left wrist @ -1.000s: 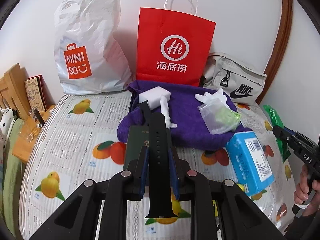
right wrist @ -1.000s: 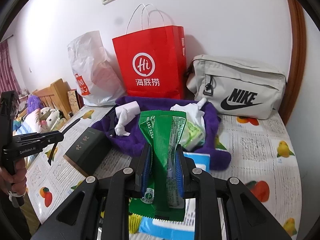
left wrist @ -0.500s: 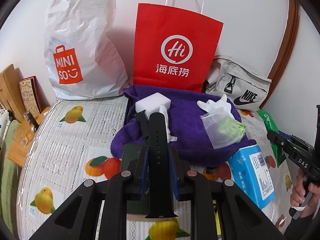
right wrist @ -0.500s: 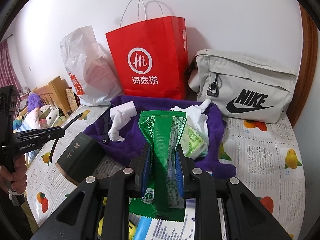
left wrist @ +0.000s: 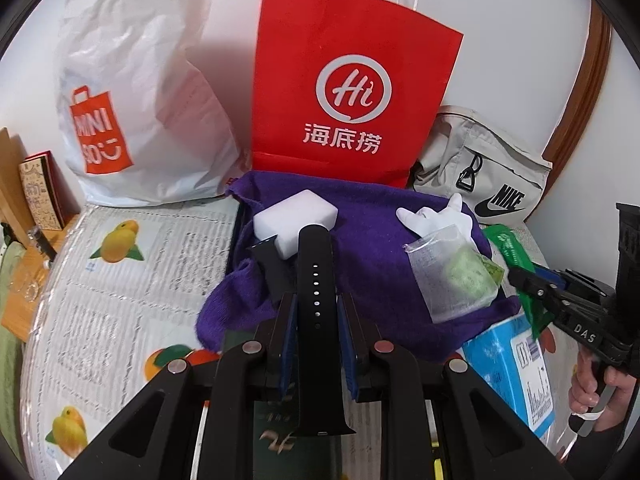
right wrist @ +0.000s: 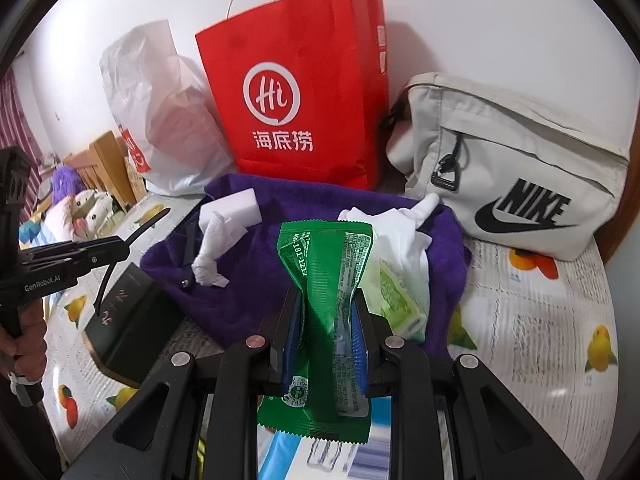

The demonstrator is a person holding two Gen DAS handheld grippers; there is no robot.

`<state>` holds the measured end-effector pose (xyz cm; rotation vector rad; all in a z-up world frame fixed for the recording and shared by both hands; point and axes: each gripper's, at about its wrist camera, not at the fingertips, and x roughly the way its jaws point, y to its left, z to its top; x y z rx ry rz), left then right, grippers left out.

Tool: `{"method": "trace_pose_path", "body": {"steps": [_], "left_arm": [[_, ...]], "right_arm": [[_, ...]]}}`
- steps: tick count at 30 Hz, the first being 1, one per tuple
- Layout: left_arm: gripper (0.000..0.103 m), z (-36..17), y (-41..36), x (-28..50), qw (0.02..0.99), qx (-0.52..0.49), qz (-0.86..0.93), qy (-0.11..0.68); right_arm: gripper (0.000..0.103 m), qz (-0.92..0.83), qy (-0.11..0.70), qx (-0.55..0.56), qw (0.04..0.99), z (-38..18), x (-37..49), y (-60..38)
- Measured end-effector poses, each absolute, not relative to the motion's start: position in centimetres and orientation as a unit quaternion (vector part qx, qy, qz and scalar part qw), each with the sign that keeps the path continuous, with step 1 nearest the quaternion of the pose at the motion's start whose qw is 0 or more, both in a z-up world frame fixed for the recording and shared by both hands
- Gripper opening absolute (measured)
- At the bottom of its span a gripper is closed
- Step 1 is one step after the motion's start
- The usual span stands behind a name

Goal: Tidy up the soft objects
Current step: 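Lower the packet and strap onto the towel and open both grippers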

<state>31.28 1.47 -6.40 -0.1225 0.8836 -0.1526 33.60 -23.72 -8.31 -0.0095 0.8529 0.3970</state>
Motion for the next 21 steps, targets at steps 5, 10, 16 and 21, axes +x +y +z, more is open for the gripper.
{"method": "trace_pose_path", "body": {"steps": [5, 10, 16, 21], "left_arm": [[0.020, -6.9, 0.3, 33.5, 0.895, -0.056, -0.089, 0.433], [0.020, -7.5, -0.6, 35.8, 0.887, -0.060, -0.106, 0.445], [0.020, -8.9, -1.9, 38.3, 0.877, -0.055, -0.105, 0.465], [0.020, -10.0, -2.3, 39.6, 0.869, -0.062, -0.103, 0.479]], "right_arm": [[0.024, 0.188, 0.417, -0.016, 0.889, -8.8, 35.3, -23.3], [0.024, 0.178, 0.429, -0.019, 0.885, -9.4, 37.3, -23.8], [0.026, 0.169, 0.451, -0.008, 0.876, -10.7, 39.3, -25.3], [0.027, 0.164, 0.466, -0.015, 0.870, -12.0, 40.4, -25.6]]}}
